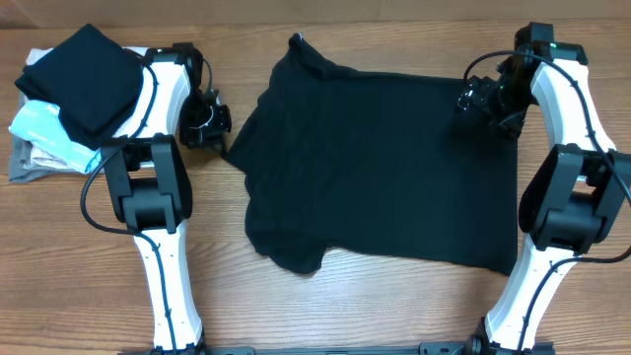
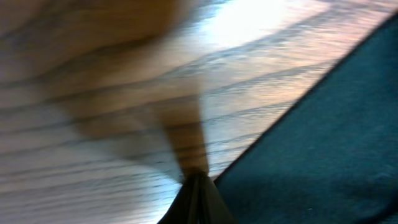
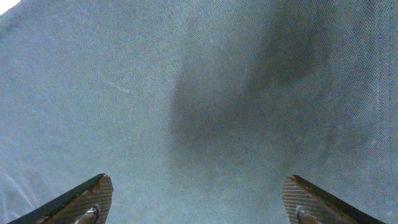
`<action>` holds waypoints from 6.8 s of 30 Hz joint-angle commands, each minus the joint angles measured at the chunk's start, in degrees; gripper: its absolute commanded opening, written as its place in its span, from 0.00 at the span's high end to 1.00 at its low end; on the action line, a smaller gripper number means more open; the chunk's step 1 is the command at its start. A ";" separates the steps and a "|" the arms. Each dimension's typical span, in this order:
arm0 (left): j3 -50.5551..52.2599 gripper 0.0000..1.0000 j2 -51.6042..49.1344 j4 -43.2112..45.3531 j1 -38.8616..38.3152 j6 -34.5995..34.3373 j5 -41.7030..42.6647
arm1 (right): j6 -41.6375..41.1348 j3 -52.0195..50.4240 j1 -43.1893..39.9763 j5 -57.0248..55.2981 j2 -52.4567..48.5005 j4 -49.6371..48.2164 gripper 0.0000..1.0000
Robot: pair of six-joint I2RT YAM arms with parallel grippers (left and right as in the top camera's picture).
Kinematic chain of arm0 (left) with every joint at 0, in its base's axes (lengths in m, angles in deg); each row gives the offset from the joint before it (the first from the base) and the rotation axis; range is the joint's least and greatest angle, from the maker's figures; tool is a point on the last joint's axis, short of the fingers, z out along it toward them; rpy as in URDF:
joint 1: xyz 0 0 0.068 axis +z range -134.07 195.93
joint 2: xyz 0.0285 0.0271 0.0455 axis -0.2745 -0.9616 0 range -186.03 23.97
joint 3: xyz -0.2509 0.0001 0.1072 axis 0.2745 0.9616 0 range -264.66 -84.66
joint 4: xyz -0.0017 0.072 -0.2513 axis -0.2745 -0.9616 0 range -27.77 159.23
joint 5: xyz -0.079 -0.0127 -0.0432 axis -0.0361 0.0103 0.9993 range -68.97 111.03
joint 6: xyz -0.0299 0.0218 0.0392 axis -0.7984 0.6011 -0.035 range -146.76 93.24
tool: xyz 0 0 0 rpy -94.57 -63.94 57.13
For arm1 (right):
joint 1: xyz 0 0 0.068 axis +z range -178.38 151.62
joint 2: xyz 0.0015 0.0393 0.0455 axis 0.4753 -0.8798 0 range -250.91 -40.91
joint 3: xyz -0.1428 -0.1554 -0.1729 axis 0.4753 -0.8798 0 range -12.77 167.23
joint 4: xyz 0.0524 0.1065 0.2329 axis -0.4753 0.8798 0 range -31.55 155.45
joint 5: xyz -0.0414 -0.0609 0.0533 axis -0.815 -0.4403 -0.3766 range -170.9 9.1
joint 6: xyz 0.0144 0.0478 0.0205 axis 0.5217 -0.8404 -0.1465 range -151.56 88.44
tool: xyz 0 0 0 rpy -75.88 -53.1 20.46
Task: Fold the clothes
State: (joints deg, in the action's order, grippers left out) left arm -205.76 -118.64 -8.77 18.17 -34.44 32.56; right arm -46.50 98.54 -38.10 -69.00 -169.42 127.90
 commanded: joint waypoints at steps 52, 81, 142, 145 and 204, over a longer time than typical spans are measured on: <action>0.63 0.52 -1.46 19.34 -7.98 21.11 -4.11 | 0.17 -0.37 -0.09 -1.81 1.36 0.31 0.08; -4.11 0.87 10.99 6.01 -4.04 2.97 -9.99 | 0.24 -0.37 -0.09 -1.97 1.36 0.96 0.05; -18.32 0.96 -0.11 26.10 -23.61 -3.87 -1.42 | -3.52 -0.37 -17.68 -5.44 7.61 8.98 0.00; -21.51 0.96 -5.20 28.00 -23.61 -3.87 -1.40 | -3.52 -0.37 -17.68 -5.44 7.61 6.03 0.00; -28.70 0.96 -9.81 24.24 -23.32 -2.21 -14.95 | -3.52 -0.37 -17.68 -5.44 7.61 -0.24 0.00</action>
State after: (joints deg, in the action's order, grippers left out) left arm -236.31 -127.23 15.16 -5.72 -35.01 18.33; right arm -49.58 98.08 -55.93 -74.75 -163.40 127.96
